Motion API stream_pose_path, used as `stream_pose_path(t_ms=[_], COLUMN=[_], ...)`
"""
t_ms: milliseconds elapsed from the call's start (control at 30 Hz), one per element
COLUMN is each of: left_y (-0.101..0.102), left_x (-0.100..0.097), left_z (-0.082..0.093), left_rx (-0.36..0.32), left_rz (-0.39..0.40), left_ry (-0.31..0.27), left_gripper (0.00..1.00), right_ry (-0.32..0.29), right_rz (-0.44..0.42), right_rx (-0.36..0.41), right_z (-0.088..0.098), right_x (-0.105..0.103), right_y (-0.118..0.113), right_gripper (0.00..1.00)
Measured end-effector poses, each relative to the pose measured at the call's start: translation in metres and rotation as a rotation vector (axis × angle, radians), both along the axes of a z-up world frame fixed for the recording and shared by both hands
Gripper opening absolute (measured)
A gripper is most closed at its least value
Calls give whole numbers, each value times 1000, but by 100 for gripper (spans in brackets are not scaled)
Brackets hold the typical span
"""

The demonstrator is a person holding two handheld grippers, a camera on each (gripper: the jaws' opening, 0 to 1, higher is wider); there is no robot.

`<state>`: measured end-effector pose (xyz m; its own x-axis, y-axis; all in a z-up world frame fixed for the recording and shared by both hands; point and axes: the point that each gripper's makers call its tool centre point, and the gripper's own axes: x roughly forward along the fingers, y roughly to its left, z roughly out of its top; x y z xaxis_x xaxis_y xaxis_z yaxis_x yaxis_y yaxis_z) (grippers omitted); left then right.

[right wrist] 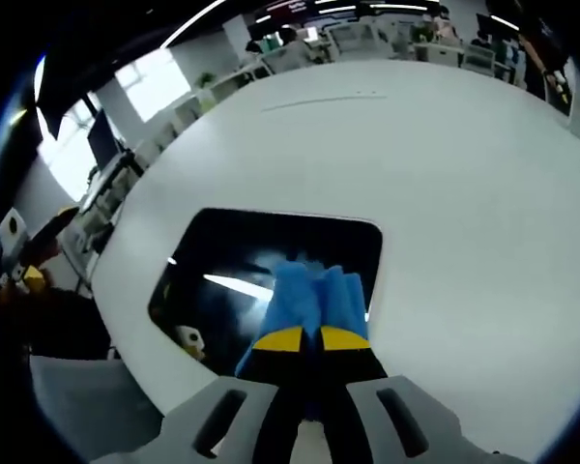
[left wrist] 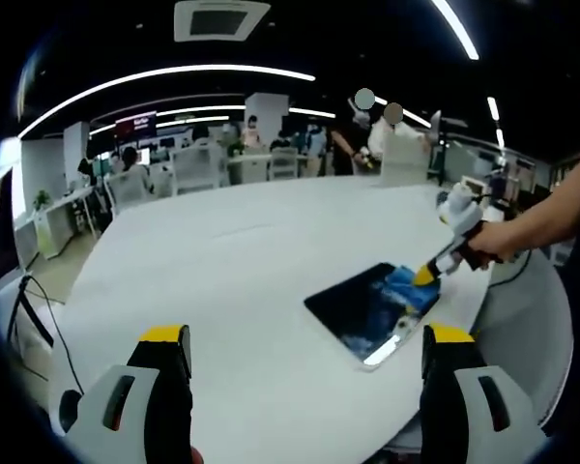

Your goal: Wipe the mirror surface with the cleaning cloth until all visible marks leave the cleaned area.

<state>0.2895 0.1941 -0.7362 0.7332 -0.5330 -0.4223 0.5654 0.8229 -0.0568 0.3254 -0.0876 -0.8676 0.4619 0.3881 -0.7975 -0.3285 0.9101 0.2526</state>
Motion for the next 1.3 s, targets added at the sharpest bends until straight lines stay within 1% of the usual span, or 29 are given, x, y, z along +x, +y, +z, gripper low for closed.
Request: stream_pose_path(t_ms=[100,133,267,433,600,733,800,1000,1133,1167,1233,1300], left_y=[0,0,-2,-3,-1,-3,-5,-6,-6,-6,-6,-7], left_x=[2,2,0,0,1,2,4,6,7,8,9,8], left_z=[0,0,-2,-2,-2,-4,-6,-6,-6,-6,-6,-7], left_rx=[-6,-6,-11,-18,-21,-24,-21,-29,-24,-25,-28,-27], left_rz=[2,2,1,-4,-5,-12,-20,-14,-21,-20,-18,-20], left_ry=[-5,-4,1,3,4,6,6,9,12,11,9,10], left_gripper=[99,99,99,99,99,99,99,99,99,99,99,99], right_ry=[-4,-6,7,37,36,57,60,62,75,74,49,42], right_rz=[4,17,10,-16,-15,-35,-43,-54,-68,-67,-39,-41], right_rx=[-3,-5,-2,-7,-13,-3,1,-7,2,1,-35,-42], right_z=[-1,-1,0,0,-1,-1,-1,-1,-1,-1,0,0], right_x=[-1,-3,-6,-9,-15,-20,-22,-25,-28,-30,-33,-34], right_y=[0,0,-1,-1,-4,-8,-8,-8,-8,-8,-7,-6], right_gripper=[0,0,0,0,0,0,0,0,0,0,0,0])
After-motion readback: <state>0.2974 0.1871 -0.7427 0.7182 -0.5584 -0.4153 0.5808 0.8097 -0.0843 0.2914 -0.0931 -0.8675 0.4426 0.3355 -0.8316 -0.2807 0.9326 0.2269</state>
